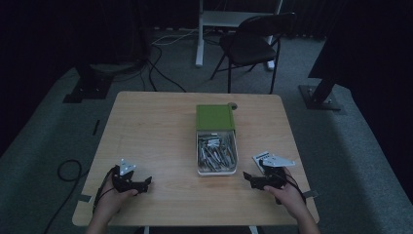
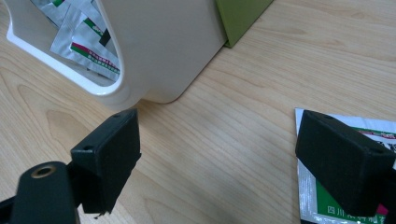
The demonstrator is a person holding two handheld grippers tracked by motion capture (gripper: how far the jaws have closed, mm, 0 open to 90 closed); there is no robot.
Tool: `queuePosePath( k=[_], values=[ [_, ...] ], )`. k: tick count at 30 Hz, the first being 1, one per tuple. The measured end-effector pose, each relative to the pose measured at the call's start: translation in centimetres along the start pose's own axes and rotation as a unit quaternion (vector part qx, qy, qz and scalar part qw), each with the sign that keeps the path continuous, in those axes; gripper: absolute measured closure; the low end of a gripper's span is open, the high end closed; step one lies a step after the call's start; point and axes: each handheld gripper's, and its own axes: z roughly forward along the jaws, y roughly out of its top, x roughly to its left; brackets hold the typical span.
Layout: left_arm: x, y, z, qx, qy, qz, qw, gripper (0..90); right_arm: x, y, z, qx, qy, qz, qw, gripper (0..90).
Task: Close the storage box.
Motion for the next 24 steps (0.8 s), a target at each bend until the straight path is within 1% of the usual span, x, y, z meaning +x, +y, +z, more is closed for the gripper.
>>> queuePosePath(
  k=[4,6,8,9,11,12,14,17,18,19,21,24],
  values=[
    [-1.1,0.7,0.3,-0.007,-0.012,0.016,0.9998,5.5,0.1,0.2,0.0,-0.005,0.003,-0.001,1.0000,13.7],
    [-1.6,1.0,0.4,-0.017,-0.019,0.024,0.9994,5.5,0.0,0.4,0.0,-0.006,0.004,-0.001,1.0000,13.7],
    [-2.1,1.4,0.5,-0.021,-0.022,0.029,0.9991,5.5,0.0,0.5,0.1,-0.008,0.005,-0.001,1.0000,13.7],
    [-2.3,1.6,0.4,-0.023,-0.026,0.036,0.9987,5.5,0.0,0.5,0.1,-0.009,0.007,0.000,0.9999,13.7],
    [-2.8,2.0,0.5,-0.031,-0.035,0.039,0.9982,5.5,0.0,0.6,0.1,-0.011,0.012,0.003,0.9999,13.7],
    [-3.0,2.1,0.6,-0.030,-0.039,0.042,0.9979,5.5,0.0,0.7,0.1,-0.011,0.014,0.004,0.9998,13.7],
    [-3.5,2.4,0.7,-0.033,-0.044,0.046,0.9974,5.6,0.1,0.7,0.2,-0.010,0.012,0.001,0.9999,13.7],
    [-4.2,2.7,0.9,-0.038,-0.058,0.058,0.9959,5.5,0.2,0.9,0.3,-0.013,0.014,0.002,0.9998,13.7],
    [-4.2,2.7,0.9,-0.038,-0.058,0.058,0.9959,5.5,0.2,0.9,0.3,-0.013,0.014,0.002,0.9998,13.7],
    [-4.6,2.9,0.9,-0.043,-0.065,0.064,0.9949,5.5,0.2,1.0,0.3,-0.014,0.016,0.002,0.9998,13.7],
    [-5.0,3.1,1.0,-0.049,-0.072,0.065,0.9941,5.5,0.4,1.2,0.3,-0.013,0.024,0.004,0.9996,13.7],
    [-5.5,3.5,1.0,-0.054,-0.083,0.072,0.9924,5.6,0.6,1.4,0.4,-0.015,0.032,0.003,0.9994,13.7]
  ],
)
